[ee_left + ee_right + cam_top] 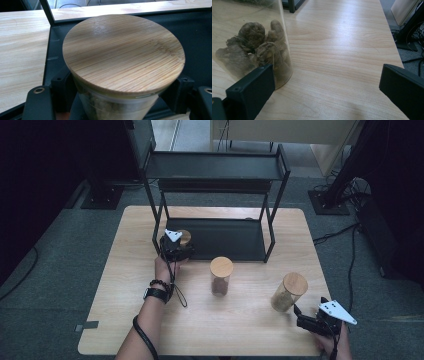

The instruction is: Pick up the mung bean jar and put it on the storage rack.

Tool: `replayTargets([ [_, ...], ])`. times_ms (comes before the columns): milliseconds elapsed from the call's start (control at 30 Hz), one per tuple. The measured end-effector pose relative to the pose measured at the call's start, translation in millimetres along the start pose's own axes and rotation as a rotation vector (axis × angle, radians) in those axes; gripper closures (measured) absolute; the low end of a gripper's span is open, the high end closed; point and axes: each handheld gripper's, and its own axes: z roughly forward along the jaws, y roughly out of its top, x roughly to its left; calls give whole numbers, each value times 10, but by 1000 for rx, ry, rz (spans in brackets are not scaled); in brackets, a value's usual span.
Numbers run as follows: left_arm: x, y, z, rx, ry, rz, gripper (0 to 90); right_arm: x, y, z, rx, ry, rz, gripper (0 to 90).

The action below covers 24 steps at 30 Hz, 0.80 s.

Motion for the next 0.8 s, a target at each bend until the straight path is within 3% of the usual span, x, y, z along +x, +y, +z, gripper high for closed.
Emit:
replayTargets([
  [133,11,20,34,0,3,-7,254,-1,1,3,2,-3,1,2],
  [467,-16,75,136,17,31,32,254,-3,1,2,2,-1,4,2],
  [800,-79,58,129,2,52,12,209,2,1,4,4,-1,-2,2],
])
